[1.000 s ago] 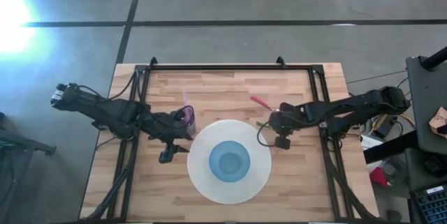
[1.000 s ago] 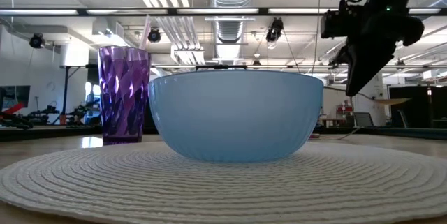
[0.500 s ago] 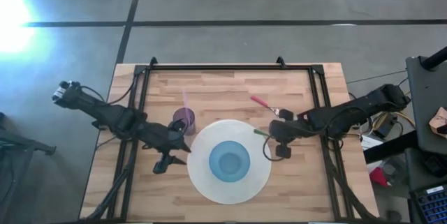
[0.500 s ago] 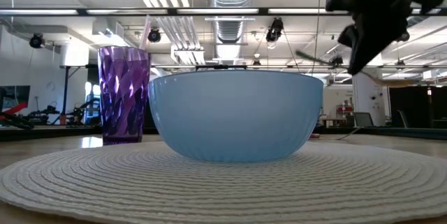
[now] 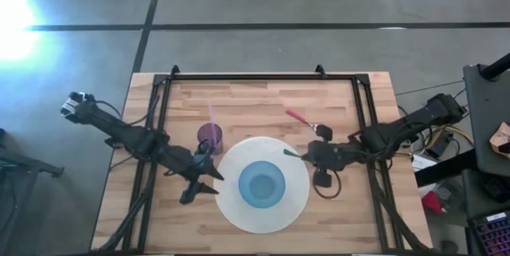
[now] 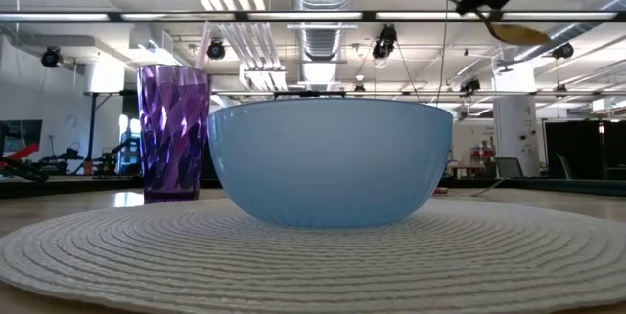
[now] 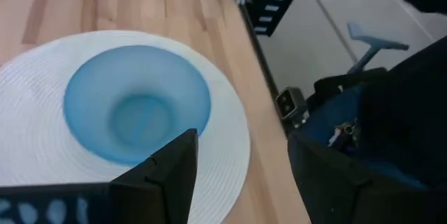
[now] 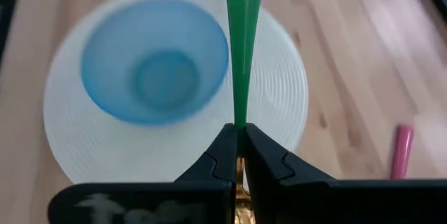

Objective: Pick & Place Utensil
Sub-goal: Put the spoon into the bowl

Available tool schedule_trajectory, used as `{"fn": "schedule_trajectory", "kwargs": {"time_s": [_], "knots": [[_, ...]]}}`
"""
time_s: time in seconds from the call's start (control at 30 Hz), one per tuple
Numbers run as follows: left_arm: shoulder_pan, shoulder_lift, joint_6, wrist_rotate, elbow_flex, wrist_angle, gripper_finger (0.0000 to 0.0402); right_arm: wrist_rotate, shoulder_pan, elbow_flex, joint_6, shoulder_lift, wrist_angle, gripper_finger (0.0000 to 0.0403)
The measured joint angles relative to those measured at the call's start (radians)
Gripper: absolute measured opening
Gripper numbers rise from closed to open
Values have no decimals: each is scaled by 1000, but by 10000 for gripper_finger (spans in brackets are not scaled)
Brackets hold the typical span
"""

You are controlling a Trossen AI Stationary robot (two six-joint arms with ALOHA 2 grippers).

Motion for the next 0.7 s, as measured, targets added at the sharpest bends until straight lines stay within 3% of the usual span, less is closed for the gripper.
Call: {"fn": "schedule_trajectory", "kwargs": {"time_s": [0.17,0.4,0.7], "knots": [[-23,0,-8,-28,-10,59,213,39,42,59,-54,56,76,11],[-59,36,-12,-50,-10,134,213,135,77,198,-127,236,97,11],[-83,133,-61,-266,12,135,213,334,100,399,-172,437,97,11]]}}
